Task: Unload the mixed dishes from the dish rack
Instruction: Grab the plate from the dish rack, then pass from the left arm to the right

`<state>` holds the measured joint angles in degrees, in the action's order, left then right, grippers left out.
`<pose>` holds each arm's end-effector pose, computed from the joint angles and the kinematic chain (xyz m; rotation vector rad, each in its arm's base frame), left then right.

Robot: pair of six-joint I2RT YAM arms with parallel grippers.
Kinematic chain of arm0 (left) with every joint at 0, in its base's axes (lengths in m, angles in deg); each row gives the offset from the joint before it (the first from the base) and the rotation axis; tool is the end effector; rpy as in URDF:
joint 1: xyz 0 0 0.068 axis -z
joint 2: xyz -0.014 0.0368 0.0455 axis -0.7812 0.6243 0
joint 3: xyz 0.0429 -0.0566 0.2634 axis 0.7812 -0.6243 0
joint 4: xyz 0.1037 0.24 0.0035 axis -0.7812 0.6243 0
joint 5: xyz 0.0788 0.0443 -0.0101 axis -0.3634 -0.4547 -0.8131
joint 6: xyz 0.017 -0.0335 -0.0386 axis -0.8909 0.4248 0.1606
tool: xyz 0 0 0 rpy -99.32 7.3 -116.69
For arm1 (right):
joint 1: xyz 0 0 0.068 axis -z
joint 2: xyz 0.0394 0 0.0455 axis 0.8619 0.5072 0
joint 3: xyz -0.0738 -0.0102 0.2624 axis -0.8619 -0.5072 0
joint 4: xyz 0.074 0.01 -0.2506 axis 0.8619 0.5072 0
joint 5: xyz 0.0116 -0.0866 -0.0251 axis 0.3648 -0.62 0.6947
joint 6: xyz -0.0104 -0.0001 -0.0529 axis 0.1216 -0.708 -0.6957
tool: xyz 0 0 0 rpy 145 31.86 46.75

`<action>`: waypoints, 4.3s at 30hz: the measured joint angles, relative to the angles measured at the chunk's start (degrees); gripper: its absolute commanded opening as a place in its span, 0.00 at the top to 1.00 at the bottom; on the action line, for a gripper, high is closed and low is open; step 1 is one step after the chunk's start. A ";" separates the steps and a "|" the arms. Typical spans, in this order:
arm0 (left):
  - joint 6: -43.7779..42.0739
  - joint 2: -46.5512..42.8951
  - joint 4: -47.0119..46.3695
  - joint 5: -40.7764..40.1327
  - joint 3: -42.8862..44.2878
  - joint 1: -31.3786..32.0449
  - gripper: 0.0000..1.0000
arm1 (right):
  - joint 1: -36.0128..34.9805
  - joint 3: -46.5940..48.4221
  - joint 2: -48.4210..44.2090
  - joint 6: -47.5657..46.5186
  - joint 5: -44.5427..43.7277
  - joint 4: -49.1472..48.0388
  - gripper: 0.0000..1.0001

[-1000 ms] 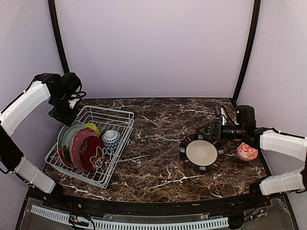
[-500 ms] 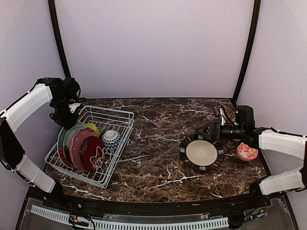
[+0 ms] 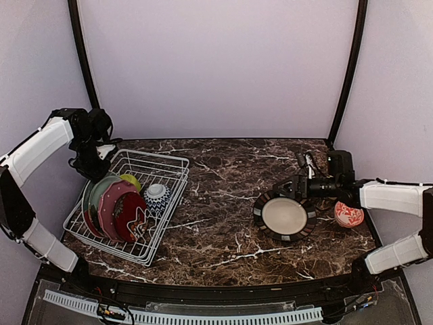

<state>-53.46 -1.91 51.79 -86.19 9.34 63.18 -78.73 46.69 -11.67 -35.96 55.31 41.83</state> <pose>0.2626 -0.0472 0.3232 0.3929 2.8482 0.2874 0.2334 0.1060 0.2082 -0.4127 2.1182 1.1593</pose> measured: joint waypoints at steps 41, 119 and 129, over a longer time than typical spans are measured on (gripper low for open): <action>4.55 -6.40 3.41 -5.42 7.02 -0.31 0.99 | -1.53 11.96 7.96 2.16 0.59 2.05 0.01; 38.14 -7.39 -82.49 44.74 -30.27 22.95 0.98 | -18.12 16.57 17.62 26.03 5.53 -16.17 1.00; 37.68 -7.30 -81.26 44.19 -26.88 23.10 0.19 | -14.53 10.38 16.02 27.58 5.92 -17.62 1.00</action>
<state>-15.78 -9.21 -29.48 -41.99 -17.55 86.28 -93.26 57.07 4.35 -8.37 61.23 24.22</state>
